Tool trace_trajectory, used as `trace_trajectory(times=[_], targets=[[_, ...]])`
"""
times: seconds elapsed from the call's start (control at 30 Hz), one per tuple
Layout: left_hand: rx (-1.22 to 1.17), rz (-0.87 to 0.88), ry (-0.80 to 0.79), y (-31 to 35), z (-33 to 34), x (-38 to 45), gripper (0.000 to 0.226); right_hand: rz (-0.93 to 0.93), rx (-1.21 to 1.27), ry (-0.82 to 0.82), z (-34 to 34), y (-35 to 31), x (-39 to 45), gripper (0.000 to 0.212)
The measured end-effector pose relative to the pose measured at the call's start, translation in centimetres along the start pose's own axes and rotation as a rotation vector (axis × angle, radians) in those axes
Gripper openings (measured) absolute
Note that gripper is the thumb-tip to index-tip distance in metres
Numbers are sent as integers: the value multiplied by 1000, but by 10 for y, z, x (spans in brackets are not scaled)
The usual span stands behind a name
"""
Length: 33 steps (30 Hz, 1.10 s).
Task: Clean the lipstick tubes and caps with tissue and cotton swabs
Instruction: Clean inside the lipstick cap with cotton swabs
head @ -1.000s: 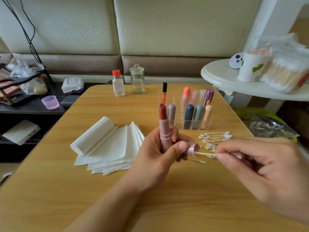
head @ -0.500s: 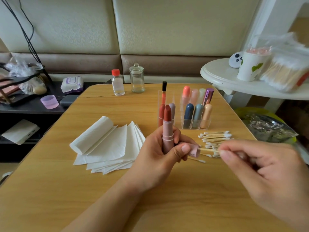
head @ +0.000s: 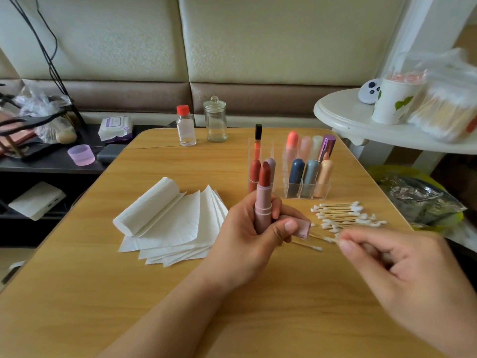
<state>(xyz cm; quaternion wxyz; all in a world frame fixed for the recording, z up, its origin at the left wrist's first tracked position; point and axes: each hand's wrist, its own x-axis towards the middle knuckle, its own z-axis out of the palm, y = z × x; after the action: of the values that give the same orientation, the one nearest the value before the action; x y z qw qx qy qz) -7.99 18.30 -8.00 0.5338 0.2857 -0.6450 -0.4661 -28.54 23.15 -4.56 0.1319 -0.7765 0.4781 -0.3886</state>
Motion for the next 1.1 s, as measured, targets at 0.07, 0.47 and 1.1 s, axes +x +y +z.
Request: trace_trajectory(times=[0.07, 0.47, 1.1], targets=[[4, -5, 5, -1, -1, 0, 22, 2, 26, -80, 2, -7, -4, 21], [0, -41, -60, -2, -2, 1, 28, 29, -21, 40, -4, -7, 3, 25], [95, -61, -23, 4, -2, 1, 40, 36, 101, 22, -2, 6, 5, 22]])
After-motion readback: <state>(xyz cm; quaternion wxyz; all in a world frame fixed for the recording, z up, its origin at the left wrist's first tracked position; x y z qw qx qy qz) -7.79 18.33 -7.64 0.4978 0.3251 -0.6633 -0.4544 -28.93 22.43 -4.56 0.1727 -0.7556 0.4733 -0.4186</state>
